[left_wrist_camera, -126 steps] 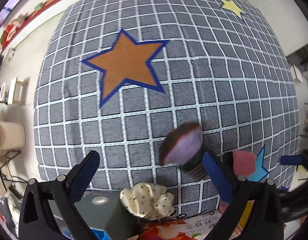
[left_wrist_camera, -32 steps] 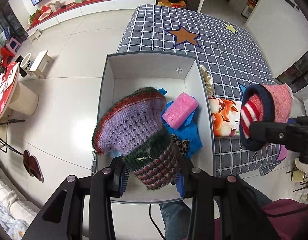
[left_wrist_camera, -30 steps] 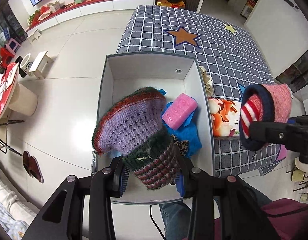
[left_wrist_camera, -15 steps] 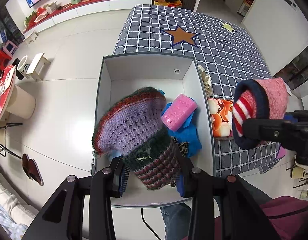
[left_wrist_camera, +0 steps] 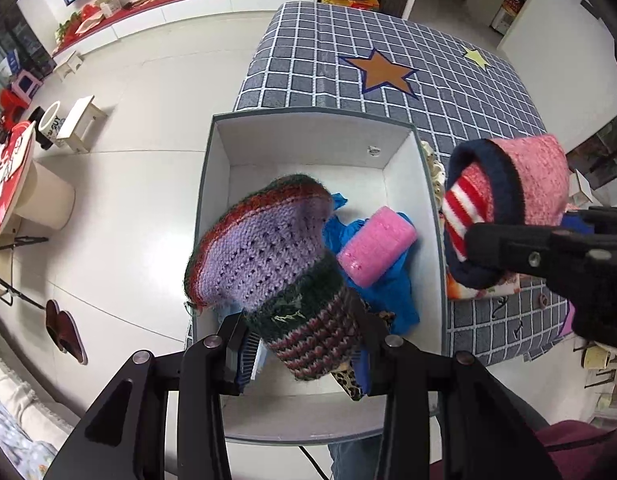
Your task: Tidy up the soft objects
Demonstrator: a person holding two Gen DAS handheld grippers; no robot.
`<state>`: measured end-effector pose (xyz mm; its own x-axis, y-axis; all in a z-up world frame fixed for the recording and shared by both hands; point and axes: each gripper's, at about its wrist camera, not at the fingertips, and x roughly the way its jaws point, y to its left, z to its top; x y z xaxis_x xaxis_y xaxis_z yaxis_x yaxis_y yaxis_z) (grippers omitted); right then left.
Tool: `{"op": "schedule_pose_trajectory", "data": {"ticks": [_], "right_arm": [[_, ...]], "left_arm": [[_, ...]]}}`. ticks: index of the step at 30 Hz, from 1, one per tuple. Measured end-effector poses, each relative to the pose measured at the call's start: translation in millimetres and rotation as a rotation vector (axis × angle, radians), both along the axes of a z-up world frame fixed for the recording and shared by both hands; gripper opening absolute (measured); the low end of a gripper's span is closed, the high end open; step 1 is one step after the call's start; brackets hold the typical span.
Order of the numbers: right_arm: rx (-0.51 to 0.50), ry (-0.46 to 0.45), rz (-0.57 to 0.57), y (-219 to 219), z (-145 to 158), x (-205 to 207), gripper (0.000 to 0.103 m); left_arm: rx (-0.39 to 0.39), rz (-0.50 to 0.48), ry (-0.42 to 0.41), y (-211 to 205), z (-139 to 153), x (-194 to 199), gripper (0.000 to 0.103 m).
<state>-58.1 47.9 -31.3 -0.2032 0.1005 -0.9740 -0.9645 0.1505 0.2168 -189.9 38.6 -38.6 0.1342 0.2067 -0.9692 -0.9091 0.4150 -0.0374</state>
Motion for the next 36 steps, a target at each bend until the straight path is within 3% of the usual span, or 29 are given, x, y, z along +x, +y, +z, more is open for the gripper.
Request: {"op": "schedule_pose_trajectory", "data": {"ticks": [2,3,5,7,11,14,15,16,21,29,36], "right_arm": [[-0.001,-0.007,0.012,5,-1,-2,0.035],[-0.002,-0.007,0.017,8,-2,-3,0.037],[-0.003,-0.004,0.035,12,-2,-6,0.055],[0.012,-0.001,0.049,15,0,-7,0.085],[0.038,-0.027,0.058,18,9,-7,0.090],[0.030,-0.039,0.050,18,11,-2,0.091],[0.033,-0.045,0.050,17,12,-1,0.103],[0.048,-0.063,0.048,14,15,0,0.103],[0.046,-0.123,0.081,2,27,2,0.103],[-0.013,-0.151,0.054,-38,22,-4,0.103],[-0.062,-0.138,-0.001,-42,11,5,0.103]], "left_arm": [[0.006,0.011,-0.006,2,0,-1,0.052],[0.012,0.017,-0.011,3,1,-2,0.066],[0.028,0.030,-0.017,4,3,-5,0.088],[0.045,0.033,-0.020,4,5,-7,0.089],[0.103,0.030,-0.018,3,14,-11,0.102],[0.191,0.046,0.025,0,30,-12,0.102],[0.215,0.047,0.039,-1,36,-13,0.102],[0.220,0.044,0.040,-2,40,-14,0.102],[0.084,0.005,0.002,-1,44,-16,0.102],[0.061,-0.024,0.050,-29,55,-6,0.102],[0.053,-0.056,0.066,-36,53,0,0.102]]}}
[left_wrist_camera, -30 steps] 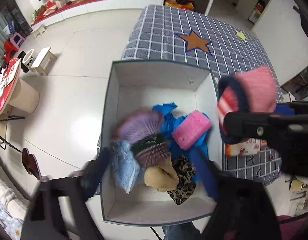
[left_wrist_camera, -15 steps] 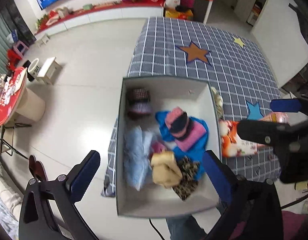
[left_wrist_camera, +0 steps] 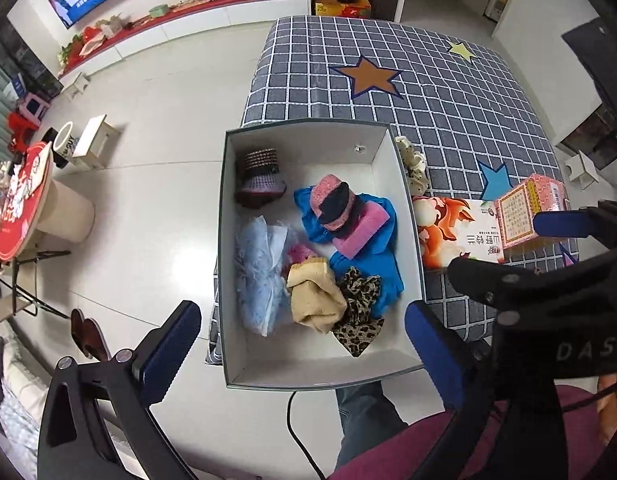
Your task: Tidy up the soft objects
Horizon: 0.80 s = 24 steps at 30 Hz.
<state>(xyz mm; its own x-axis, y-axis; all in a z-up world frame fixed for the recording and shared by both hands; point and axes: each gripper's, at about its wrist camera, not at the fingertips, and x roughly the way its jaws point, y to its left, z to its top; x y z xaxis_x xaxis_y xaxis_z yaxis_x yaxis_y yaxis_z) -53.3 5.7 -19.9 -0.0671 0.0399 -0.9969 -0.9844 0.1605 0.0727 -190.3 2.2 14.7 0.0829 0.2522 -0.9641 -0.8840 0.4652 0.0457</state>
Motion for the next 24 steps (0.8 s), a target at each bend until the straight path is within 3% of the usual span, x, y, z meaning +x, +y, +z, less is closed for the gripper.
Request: {"op": "schedule_pose_trajectory", "data": {"ticks": [24], "right_arm": [[-0.032,0.033,-0.003,-8.4,-7.0,-4.5,0.103]], "left_arm": [[-0.038,0.001,0.010,-4.7,-3.2,-5.0,0.102]]}}
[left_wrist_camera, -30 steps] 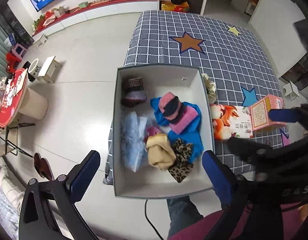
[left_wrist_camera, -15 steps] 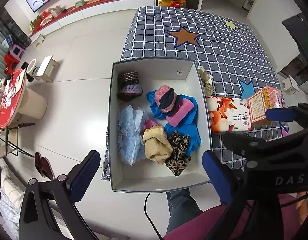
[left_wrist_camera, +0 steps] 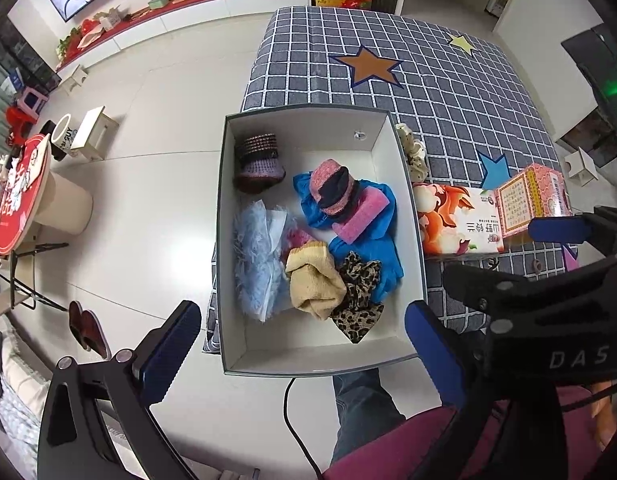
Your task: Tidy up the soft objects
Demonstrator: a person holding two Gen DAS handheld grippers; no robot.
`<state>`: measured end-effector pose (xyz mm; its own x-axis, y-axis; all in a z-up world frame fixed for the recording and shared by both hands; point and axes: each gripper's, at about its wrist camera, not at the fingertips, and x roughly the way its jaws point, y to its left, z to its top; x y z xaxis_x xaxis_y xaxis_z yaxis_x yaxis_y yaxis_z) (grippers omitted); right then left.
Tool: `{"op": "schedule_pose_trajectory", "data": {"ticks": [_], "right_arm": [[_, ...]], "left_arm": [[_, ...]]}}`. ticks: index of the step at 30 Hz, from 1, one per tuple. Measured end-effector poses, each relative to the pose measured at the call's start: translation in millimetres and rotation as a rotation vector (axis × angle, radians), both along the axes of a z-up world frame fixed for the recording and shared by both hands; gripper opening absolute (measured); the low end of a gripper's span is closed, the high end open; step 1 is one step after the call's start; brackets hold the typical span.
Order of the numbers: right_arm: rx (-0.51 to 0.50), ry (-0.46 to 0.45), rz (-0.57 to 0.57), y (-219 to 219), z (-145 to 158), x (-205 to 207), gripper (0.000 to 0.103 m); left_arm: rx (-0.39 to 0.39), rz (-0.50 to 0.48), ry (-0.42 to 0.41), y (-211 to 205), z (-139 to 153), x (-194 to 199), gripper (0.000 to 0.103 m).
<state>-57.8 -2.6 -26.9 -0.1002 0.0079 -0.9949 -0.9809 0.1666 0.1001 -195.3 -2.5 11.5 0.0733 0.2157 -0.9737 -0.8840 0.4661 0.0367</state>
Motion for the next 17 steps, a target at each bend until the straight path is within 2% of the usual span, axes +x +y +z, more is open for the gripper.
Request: {"op": "schedule_pose_trajectory", "data": {"ticks": [12,17], "right_arm": [[0.015,0.004,-0.009,-7,4,-1,0.103],[0.033,0.019,-0.029,-9,8,2,0.103]], "left_arm": [[-0.006,0.013,-0.013,-4,1,-5,0.102],[0.012,0.021,-0.088,-4,9,-11,0.102]]}}
